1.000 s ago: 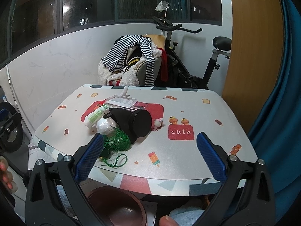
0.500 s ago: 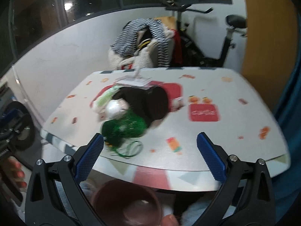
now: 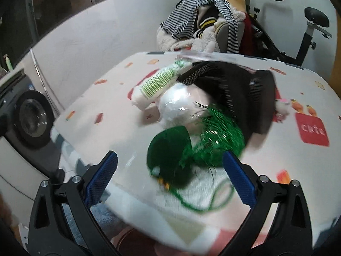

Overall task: Collect trash
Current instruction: 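Grasp the green knitted hat with the right gripper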

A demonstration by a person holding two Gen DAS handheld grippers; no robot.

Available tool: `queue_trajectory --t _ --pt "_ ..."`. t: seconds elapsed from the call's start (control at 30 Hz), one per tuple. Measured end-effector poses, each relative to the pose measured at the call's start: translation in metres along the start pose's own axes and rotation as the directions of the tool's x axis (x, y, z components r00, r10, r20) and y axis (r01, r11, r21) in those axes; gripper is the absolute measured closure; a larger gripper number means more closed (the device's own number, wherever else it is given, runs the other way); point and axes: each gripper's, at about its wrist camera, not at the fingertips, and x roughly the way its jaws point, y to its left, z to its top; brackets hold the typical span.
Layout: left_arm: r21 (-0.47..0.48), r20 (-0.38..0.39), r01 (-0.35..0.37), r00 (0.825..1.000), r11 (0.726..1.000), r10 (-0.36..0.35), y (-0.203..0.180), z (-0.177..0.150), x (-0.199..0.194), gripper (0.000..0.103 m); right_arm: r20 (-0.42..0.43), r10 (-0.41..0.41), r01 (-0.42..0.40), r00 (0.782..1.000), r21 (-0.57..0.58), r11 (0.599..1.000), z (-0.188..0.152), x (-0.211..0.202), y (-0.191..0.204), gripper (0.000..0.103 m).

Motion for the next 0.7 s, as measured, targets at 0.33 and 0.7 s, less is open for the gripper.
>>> queue_trajectory --t 0.33,0.7 --pt "-0.007 -0.022 0.059 0.998 0.998 -0.059 -0.007 -0.003 -0.006 0.005 -0.095 0.108 -0.100 0.990 0.089 0.991 -0.012 0.004 -0.010 0.051" --pt "0.038 -0.032 0.145 0.989 0.989 -0.144 -0.047 -0.005 -0.017 0.006 0.206 0.074 -0.094 0.976 0.089 0.992 -0.037 -0.138 -0.050 0.051"
